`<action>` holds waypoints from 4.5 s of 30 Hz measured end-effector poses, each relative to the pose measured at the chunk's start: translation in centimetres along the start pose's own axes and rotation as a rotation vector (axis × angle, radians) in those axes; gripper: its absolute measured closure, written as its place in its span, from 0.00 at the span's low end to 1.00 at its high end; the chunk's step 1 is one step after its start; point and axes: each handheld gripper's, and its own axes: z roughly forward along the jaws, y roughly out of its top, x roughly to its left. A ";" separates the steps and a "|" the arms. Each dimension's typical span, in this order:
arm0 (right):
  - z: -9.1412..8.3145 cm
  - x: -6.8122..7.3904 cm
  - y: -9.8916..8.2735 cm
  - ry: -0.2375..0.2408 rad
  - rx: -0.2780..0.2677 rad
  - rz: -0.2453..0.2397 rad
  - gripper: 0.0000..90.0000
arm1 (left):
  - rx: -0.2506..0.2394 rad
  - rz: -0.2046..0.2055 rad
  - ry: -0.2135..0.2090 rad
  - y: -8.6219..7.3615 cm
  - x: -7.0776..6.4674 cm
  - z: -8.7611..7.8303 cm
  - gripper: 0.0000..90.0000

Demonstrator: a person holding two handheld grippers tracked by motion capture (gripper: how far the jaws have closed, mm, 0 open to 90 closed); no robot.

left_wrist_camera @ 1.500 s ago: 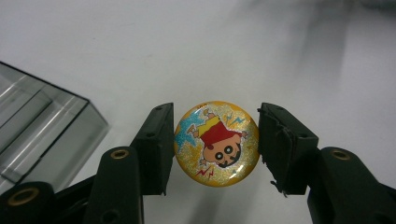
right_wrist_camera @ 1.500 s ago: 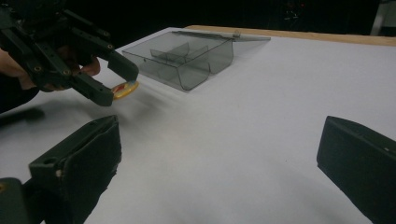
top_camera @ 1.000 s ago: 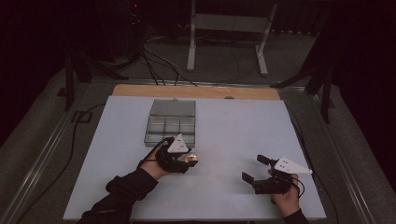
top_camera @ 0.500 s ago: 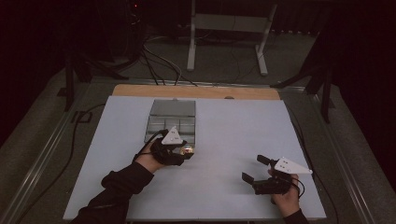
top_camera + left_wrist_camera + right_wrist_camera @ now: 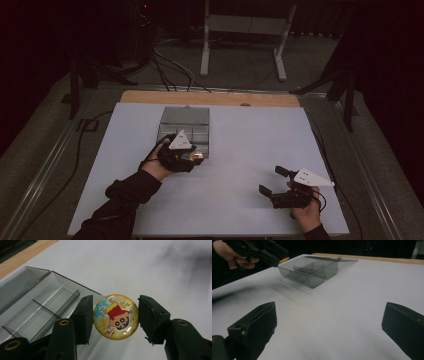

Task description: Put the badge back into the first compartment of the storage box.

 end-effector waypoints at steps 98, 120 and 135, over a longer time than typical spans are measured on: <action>0.1 0.0 0.0 0.011 0.008 0.004 0.00 | 0.057 -0.265 0.254 -3.5 11.2 -0.3 0.54; 0.1 0.0 -0.1 0.010 0.009 0.007 0.00 | 0.059 -0.339 0.337 -3.7 11.1 1.0 0.54; 0.0 -0.1 0.0 0.008 0.005 0.010 0.00 | 0.093 -0.347 0.367 -3.4 10.8 1.9 0.54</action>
